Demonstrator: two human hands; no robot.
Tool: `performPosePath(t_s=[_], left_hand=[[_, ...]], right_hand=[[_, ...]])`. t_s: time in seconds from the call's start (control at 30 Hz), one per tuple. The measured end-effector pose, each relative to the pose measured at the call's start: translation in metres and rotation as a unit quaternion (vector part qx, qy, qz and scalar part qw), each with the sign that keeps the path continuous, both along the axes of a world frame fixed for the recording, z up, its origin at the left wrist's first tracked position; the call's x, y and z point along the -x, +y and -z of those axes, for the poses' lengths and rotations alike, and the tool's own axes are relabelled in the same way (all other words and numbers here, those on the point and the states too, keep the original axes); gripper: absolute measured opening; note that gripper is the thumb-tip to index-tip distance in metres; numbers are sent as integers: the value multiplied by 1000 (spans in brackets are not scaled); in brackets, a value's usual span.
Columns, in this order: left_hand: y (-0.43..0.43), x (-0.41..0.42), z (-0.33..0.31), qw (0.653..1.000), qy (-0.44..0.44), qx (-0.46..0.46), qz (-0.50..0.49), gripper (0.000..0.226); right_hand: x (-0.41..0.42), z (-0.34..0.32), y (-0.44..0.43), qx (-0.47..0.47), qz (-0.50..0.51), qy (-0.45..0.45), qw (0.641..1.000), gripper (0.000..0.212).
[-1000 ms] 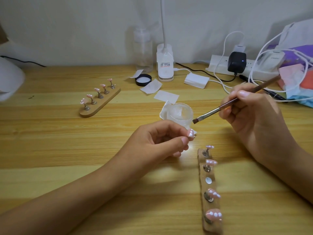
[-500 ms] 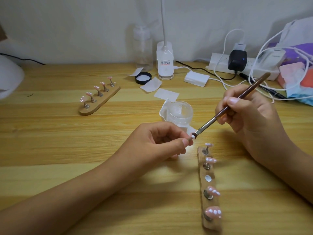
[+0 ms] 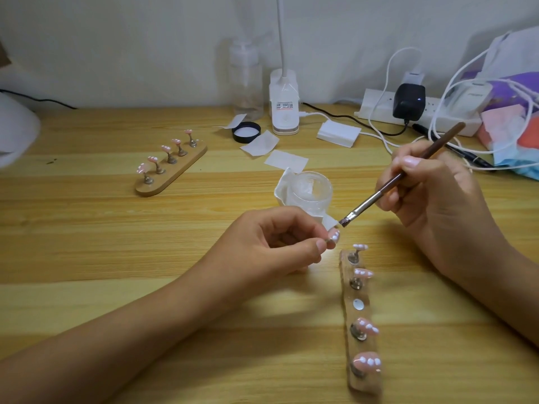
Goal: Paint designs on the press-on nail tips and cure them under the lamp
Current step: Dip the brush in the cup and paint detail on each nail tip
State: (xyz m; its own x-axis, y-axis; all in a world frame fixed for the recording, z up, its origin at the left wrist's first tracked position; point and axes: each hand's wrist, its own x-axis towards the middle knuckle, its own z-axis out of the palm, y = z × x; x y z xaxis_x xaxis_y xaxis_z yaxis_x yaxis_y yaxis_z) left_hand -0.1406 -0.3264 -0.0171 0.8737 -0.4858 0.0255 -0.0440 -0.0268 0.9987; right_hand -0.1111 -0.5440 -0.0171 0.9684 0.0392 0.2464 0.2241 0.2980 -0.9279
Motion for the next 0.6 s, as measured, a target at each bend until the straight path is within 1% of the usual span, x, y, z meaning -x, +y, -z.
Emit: performPosePath(t_s=[0.13, 0.3, 0.43, 0.6], left_hand=[[1, 0, 0, 1000, -4, -4, 6, 13], [1, 0, 1, 1000, -10, -14, 8, 14], [0, 0, 1, 1000, -17, -25, 6, 15], [0, 0, 2, 999, -23, -27, 5, 16]], right_hand=[[2, 0, 1, 11, -21, 7, 1000, 6], [3, 2, 2, 50, -30, -1, 998, 6], [3, 3, 2, 75, -24, -18, 997, 10], [2, 4, 0, 93, 6, -25, 995, 5]])
